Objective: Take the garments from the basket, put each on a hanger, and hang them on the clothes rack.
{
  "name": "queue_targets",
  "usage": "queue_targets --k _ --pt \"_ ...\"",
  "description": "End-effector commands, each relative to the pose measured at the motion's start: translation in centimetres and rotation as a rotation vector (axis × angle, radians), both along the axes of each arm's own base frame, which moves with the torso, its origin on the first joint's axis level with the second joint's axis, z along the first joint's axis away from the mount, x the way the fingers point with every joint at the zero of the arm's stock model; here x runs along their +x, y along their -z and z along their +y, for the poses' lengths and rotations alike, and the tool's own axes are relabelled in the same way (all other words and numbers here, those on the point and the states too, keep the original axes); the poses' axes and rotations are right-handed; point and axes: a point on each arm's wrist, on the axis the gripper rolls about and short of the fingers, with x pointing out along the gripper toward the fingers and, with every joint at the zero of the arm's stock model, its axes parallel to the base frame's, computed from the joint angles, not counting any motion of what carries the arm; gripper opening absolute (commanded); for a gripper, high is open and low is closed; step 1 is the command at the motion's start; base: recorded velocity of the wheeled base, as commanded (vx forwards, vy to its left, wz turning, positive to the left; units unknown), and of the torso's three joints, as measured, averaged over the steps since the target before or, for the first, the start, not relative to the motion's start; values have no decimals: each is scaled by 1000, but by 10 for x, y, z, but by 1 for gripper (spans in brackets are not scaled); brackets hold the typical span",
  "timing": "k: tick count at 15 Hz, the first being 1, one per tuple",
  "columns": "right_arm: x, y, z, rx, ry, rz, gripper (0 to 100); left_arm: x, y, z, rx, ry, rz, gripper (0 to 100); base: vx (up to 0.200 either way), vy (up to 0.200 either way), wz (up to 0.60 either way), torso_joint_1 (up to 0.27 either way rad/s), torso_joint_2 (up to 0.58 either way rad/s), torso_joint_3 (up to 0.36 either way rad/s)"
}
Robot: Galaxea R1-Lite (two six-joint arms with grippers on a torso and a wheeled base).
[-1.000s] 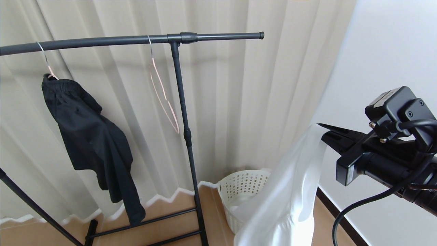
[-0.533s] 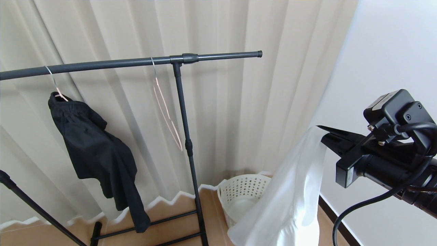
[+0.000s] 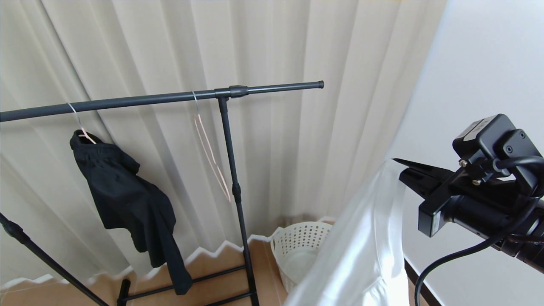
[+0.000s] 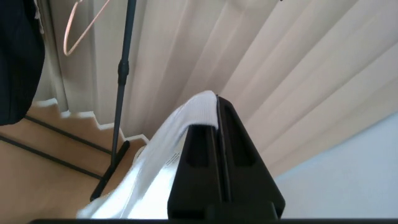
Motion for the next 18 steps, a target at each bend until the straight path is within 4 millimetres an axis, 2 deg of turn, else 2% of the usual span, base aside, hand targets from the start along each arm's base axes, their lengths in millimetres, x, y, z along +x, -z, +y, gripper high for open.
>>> queue_targets --k 1,11,18 --pt "0 0 0 -1 -1 1 0 0 -1 0 -3 -2 -2 100 0 0 0 163 -354 -207" --pt "-1 1 0 -2 -2 2 0 0 -1 0 -4 -1 -2 100 0 0 0 161 -350 -196" --pt "-2 4 -1 -35 -7 -7 0 0 -1 0 -4 -1 -2 100 0 0 0 84 -184 -93"
